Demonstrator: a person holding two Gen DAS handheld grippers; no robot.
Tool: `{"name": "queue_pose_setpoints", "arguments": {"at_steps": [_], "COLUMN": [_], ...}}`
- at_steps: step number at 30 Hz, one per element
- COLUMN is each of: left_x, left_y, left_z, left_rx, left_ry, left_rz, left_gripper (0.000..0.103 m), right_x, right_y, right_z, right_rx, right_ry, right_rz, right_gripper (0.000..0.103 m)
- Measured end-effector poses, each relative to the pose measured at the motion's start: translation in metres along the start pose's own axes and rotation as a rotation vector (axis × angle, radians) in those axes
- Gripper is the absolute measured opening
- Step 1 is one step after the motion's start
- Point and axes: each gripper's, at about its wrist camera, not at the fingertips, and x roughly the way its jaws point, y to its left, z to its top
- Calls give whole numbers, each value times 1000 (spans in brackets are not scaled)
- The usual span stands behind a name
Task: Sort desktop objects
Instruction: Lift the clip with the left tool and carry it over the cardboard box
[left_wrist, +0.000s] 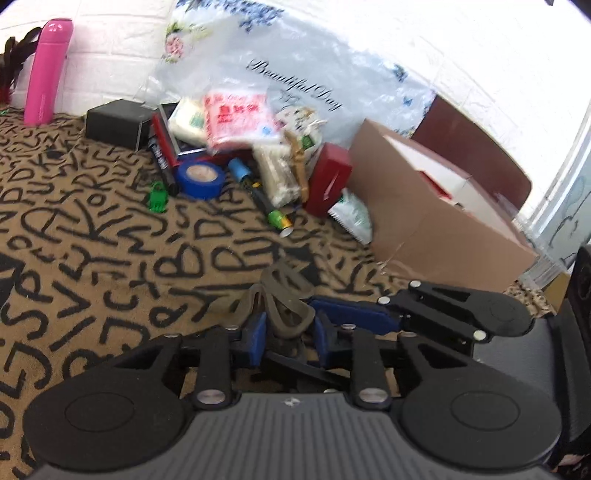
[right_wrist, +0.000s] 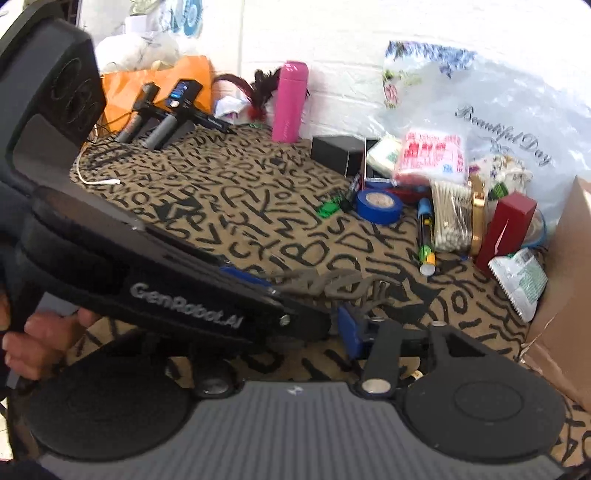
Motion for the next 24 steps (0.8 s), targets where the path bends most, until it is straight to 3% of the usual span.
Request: {"name": "queue_pose_setpoints", "arguments": {"at_steps": [5, 9, 12, 15, 19, 21, 24], "left_x": [-3, 1, -5, -23, -30, -21, 4], "left_y": [-18, -25, -29, -31, -27, -22, -13], "left_z": [2, -2, -7, -10, -1, 2, 2], "left_rx": [34, 43, 52, 76, 112, 97, 62], "left_ry": [-5, 37, 51, 34, -46, -22, 78], "left_rz": [-4, -18, -26, -73, -6, 4, -15], "left_gripper": [26, 26, 34, 44, 50, 50, 47], "right_x": [-14, -21, -24, -29, -28, -24, -18], "right_y": [-3, -9, -11, -11, -14, -12, -13], "right_z": [-1, -7, -16, -24, -25, -25, -27], "right_rx": [9, 33, 50, 52, 66, 58, 63], "right_ry": [-20, -1, 11, 13, 15, 23, 41], "right_rz": [-23, -23, -29, -48, -32, -47, -56], "right_gripper": [46, 46, 49, 59, 60, 60, 60]}}
